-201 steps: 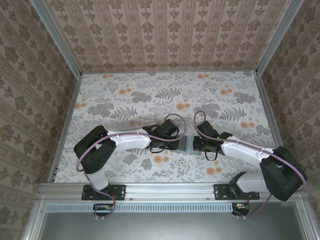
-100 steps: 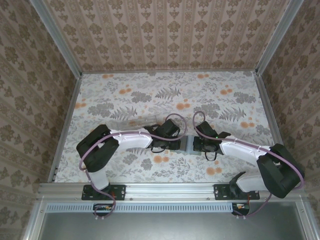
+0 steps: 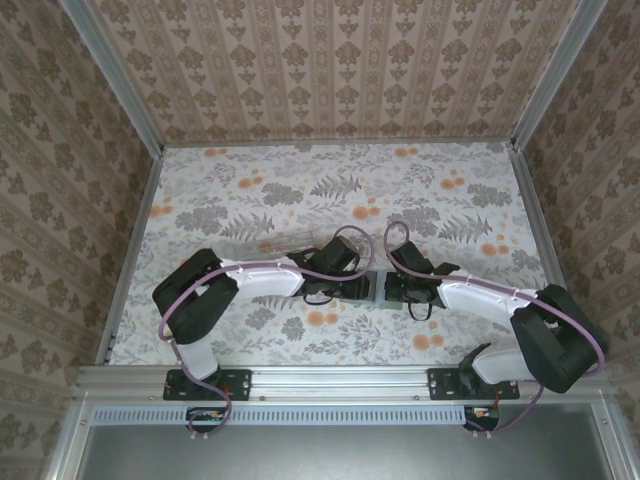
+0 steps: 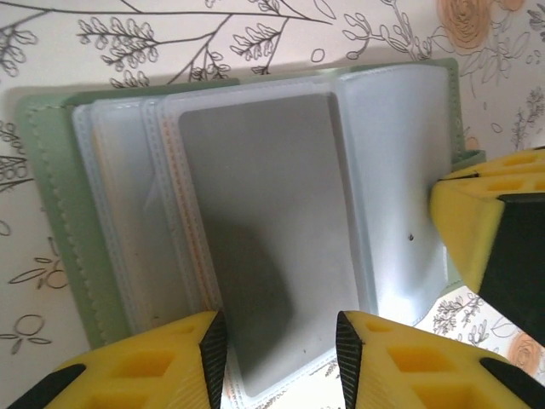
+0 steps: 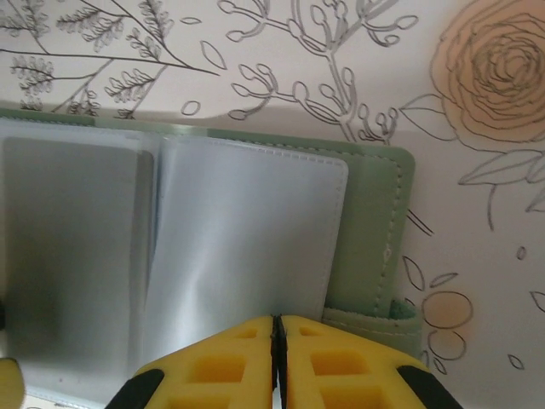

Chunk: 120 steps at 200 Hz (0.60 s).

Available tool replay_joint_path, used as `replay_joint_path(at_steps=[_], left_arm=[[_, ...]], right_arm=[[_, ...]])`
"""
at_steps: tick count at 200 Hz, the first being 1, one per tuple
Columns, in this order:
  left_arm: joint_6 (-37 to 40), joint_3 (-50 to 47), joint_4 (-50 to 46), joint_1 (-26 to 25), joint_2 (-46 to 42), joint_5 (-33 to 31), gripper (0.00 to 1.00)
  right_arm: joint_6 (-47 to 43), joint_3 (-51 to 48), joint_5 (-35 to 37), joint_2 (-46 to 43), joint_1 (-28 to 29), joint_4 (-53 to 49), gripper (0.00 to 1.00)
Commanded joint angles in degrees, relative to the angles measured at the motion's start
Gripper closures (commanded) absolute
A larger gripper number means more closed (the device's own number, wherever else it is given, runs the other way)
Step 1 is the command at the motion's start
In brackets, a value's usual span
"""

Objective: Take the credit cards out of the card holder

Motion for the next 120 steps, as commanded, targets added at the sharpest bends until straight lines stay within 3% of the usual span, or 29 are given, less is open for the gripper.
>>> replay_joint_path(at_steps=[1, 72, 120], left_arm=[[-0.69, -0.8, 4.46, 0.08, -0.59, 4.07, 0.58], [0.98, 0.2, -0.12, 0.07, -1.38, 0.79, 0.58], [0.8, 0.91, 0.85, 0.06, -0.34, 2.26, 0.58]], right_arm=[[0.48, -0.34, 0.85, 1.87, 0.21, -1.27, 0.87], [0.75, -0.18, 1.29, 0.86, 0.2, -2.2, 0.87], [0.75, 0.45, 4.92, -4.42, 0.12, -6.23, 0.85]])
